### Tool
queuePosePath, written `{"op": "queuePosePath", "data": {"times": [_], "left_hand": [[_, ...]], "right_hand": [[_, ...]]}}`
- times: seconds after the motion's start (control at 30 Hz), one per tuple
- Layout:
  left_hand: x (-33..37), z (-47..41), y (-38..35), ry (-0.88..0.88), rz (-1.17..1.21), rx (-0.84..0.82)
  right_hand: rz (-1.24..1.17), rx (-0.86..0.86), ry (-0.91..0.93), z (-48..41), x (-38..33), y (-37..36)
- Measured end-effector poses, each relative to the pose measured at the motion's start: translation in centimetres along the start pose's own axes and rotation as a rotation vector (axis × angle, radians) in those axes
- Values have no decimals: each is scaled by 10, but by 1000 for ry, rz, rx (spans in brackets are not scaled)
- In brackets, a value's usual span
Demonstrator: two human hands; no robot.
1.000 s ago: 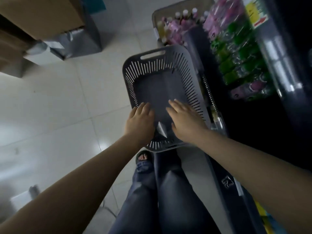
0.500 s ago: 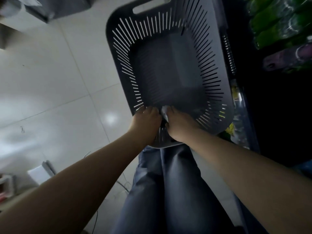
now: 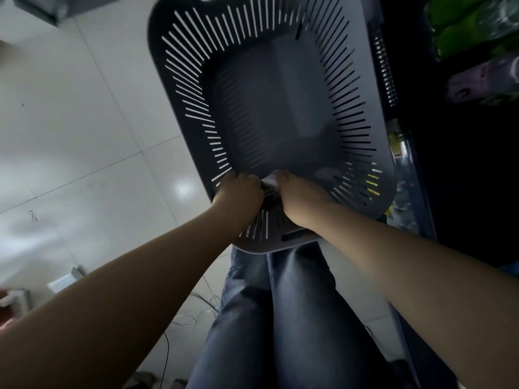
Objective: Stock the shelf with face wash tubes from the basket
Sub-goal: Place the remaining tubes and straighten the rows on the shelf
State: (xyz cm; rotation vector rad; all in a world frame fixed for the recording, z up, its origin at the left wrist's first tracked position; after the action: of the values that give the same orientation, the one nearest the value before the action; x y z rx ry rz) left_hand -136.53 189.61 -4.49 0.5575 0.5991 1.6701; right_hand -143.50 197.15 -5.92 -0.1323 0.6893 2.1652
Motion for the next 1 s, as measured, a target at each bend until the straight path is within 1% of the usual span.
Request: {"op": "queuePosePath", "data": {"times": [0.17, 0.33, 0.47, 0.63, 0.87, 1.0], "left_hand": [[4, 4, 0, -43, -60, -15], [6, 3, -3, 13, 73, -83], [10, 6, -3, 25, 105, -75], [9, 4, -1, 63, 157, -76], [5, 9, 10, 66, 191, -39], [2, 19, 25, 66, 156, 42]], "right_hand": [[-11, -12, 10, 2, 1, 6], [-2, 76, 47, 4, 4, 15], [35, 130, 70, 7, 5, 22], [9, 175, 86, 10, 8, 30], [9, 243, 85, 20, 12, 45], [15, 290, 91, 32, 12, 58]]}}
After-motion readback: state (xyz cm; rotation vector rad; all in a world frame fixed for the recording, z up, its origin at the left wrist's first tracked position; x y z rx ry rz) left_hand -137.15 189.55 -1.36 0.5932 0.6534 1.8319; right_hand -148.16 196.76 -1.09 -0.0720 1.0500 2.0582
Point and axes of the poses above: each hand's wrist, its own z-axis away from the middle knuckle, its own y-axis out of the back of the hand, x = y × z, the point moved 5 cm from there along -z, towards the middle knuckle, and after that the axes turned 2 degrees about -x, right-handed, at the moved point
